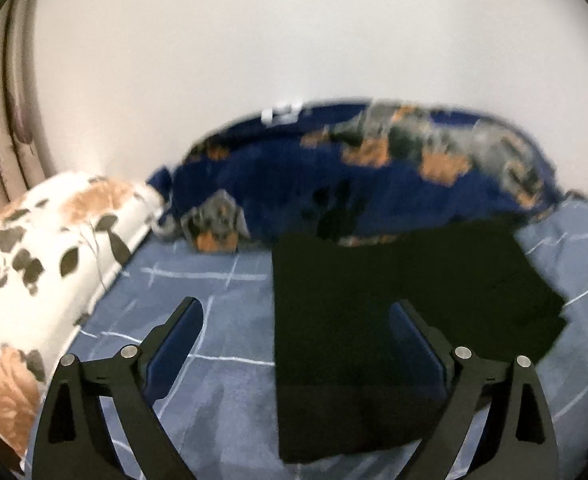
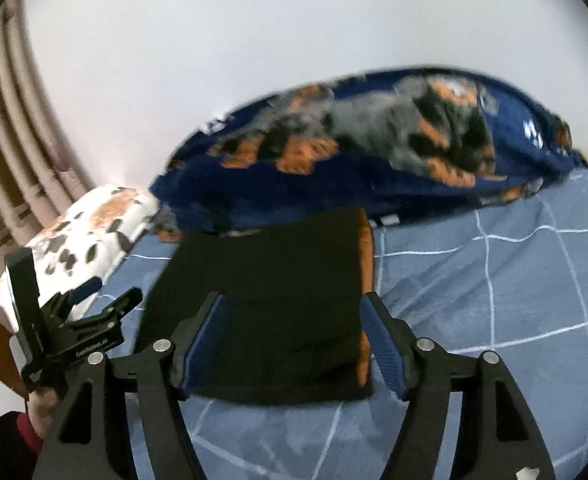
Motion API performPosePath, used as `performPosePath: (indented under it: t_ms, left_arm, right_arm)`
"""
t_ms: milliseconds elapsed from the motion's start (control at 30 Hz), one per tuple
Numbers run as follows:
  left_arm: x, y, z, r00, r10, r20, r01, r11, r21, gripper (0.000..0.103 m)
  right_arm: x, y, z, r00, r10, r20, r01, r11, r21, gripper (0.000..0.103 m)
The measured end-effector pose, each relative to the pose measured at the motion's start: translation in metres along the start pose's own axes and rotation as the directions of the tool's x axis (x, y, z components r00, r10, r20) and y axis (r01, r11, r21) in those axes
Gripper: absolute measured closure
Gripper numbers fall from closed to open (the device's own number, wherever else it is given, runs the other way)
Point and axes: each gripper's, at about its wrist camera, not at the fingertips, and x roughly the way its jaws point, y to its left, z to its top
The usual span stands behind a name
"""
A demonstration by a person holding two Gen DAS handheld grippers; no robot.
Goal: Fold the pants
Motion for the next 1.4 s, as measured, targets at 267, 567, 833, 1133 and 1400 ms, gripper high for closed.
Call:
performPosePath:
  t_ms: [267, 567, 833, 1133, 1400]
  left_arm:
    - [-0.085, 0.000, 0.022, 0.993, 0.065, 0.103, -0.059, 0.996, -0.060, 0.000]
    - [-0.146, 0.000, 0.030, 0.986, 0.087, 0.141, -0.076, 0.993, -0.086, 0.000]
    - [-0.183, -0.008, 0.023, 0.984, 0.069, 0.166, -0.055, 0.995, -0.086, 0.000]
    - [-0.190, -0.015, 0.015, 0.989, 0.039, 0.140, -0.028, 0.996, -0.080, 0.000]
    - [-0.189, -0.020, 0.007, 0.991, 0.030, 0.129, -0.023, 0.998, -0.058, 0.000]
  right_arm:
    - [-0.063, 0.017, -0.014, 0.998, 0.012, 0.057, -0.014, 0.999, 0.039, 0.027]
    - [-0.112, 0.039, -0.032, 0.995, 0.031, 0.091, -0.030, 1.000, -0.006, 0.024]
    - [-0.131, 0.049, -0.043, 0.994, 0.046, 0.097, -0.044, 0.999, -0.021, 0.023]
    - [-0.141, 0.057, -0.049, 0.993, 0.047, 0.108, -0.044, 0.998, -0.034, 0.020]
    - [-0.141, 0.062, -0.051, 0.994, 0.044, 0.101, -0.039, 0.998, -0.045, 0.018]
